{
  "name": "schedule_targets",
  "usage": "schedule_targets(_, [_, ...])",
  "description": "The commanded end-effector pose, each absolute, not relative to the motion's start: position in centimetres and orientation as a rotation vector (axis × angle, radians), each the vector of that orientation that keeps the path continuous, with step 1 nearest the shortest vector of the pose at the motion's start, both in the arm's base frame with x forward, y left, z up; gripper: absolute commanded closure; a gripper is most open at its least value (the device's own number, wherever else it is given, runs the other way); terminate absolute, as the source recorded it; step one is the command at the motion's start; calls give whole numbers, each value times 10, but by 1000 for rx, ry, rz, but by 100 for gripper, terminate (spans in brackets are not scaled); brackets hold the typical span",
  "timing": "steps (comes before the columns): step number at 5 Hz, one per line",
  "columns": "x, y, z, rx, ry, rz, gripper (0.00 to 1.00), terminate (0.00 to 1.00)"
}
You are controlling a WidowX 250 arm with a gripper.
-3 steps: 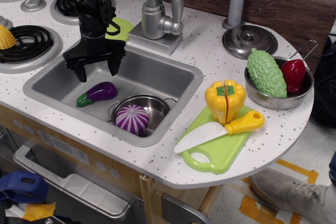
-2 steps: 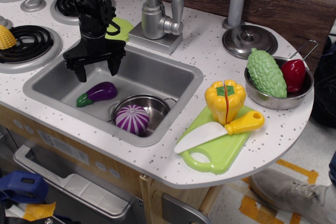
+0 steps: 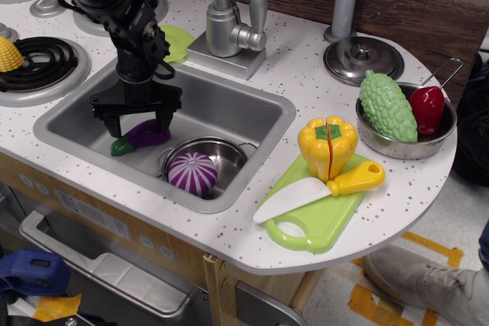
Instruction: Put eggplant on plate
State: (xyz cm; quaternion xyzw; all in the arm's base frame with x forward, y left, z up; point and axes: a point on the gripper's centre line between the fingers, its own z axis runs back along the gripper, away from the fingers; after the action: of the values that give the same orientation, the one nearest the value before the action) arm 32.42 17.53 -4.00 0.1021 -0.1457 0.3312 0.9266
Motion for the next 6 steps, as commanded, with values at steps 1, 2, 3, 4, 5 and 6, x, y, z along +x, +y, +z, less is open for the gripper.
schedule_targets(1, [338,186,-1,198,-494,357,0,0])
schedule_targets(2, [339,192,4,110,-549,138,0,0])
schedule_targets(3, [336,191,3,76,-516,3,0,0])
schedule_targets(4, [339,189,-3,88,-471,-120,0,0])
schedule_targets(5, [342,185,-4,111,-440,-224,0,0])
schedule_targets(6, [341,180,-9,121,-423,-275,0,0])
